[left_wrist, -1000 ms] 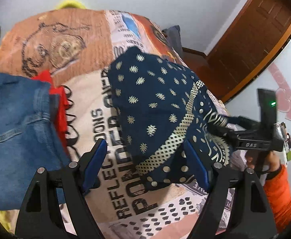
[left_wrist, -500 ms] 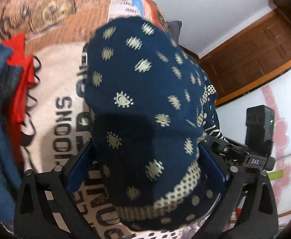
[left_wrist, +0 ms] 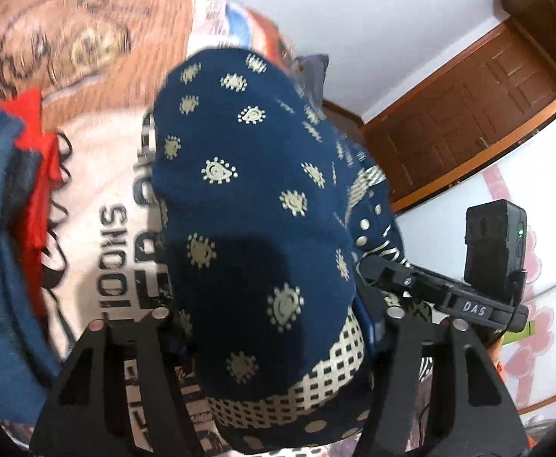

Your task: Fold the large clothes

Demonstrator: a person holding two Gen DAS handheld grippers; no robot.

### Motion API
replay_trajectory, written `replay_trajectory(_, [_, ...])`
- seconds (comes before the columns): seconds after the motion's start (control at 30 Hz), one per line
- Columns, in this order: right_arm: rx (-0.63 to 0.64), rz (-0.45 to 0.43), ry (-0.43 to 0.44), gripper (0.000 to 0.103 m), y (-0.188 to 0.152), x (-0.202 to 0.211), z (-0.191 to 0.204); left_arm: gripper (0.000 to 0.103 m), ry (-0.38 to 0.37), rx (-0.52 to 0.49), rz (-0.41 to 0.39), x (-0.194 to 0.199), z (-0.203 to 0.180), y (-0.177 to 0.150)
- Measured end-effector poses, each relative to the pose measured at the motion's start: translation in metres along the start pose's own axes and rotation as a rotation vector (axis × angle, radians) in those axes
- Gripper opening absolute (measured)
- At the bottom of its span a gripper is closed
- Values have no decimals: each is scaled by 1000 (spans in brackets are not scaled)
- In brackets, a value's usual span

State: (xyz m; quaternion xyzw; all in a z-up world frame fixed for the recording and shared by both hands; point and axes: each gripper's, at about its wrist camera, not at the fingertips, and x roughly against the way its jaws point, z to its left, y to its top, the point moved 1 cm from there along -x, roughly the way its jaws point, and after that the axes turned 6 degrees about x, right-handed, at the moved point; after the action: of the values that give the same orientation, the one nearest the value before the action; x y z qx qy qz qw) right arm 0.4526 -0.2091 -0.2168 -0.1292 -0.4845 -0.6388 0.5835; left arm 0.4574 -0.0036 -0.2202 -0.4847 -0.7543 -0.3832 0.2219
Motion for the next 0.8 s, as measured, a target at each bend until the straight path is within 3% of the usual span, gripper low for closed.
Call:
replay_trajectory(0.23, [88,-62,27,40,25,12,72,59,30,-71,-152,102,-2,17])
replay_trajectory(0.53, [223,-119,115,40,53,-14,189,59,81,-27,-284,224,67,35])
replay_trajectory(0.63, [249,-99,140,40,56,-42,217,59,102,-1,-296,247,101,33])
replay_trajectory(0.8, [252,-31,150,40,51,-102,241,59,137,62,-275,246,155,29])
